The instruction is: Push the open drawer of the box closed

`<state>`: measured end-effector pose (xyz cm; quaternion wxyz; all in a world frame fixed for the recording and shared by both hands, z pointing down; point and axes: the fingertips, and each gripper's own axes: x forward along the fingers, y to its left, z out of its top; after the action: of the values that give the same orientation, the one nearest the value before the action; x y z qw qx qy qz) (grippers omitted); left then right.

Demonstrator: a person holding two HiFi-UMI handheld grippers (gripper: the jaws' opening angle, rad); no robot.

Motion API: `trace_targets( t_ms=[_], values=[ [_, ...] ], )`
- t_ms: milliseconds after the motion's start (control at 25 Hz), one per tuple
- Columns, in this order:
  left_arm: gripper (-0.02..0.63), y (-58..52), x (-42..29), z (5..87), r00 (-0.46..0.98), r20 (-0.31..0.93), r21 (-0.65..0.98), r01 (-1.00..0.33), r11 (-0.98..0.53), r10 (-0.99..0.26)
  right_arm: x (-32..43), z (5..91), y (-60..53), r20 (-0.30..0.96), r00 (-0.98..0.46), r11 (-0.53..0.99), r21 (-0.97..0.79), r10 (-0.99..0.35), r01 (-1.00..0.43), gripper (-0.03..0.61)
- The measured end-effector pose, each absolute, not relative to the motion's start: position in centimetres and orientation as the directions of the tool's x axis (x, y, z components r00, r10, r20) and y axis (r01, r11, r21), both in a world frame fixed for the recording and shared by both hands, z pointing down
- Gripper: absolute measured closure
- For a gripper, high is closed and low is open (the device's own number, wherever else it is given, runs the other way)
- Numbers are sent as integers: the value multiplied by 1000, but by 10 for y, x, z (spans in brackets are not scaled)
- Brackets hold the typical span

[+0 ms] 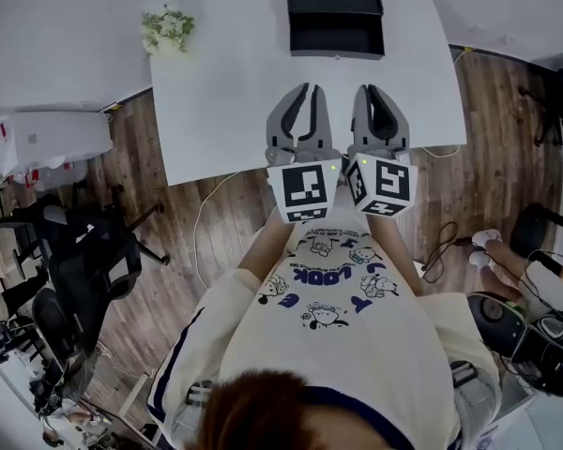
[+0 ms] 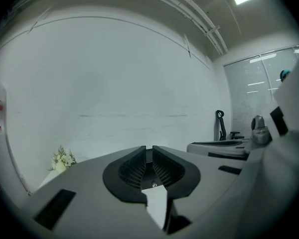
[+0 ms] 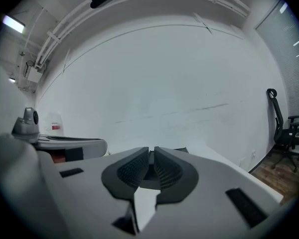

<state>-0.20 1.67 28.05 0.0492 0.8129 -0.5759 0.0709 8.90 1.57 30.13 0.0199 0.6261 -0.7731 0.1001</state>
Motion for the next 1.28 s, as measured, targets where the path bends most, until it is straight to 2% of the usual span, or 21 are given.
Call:
trace_targets(
  t_ms=[600, 1280],
  values=[
    [566, -47, 27, 316, 268, 254, 18, -962, -273, -929, 107, 333, -50, 233, -313, 283, -154, -921, -947, 528],
    [566, -77, 21, 358, 306, 331, 8, -947, -321, -893, 93, 380, -79, 350, -321, 281, -161, -880, -946, 528]
  ],
)
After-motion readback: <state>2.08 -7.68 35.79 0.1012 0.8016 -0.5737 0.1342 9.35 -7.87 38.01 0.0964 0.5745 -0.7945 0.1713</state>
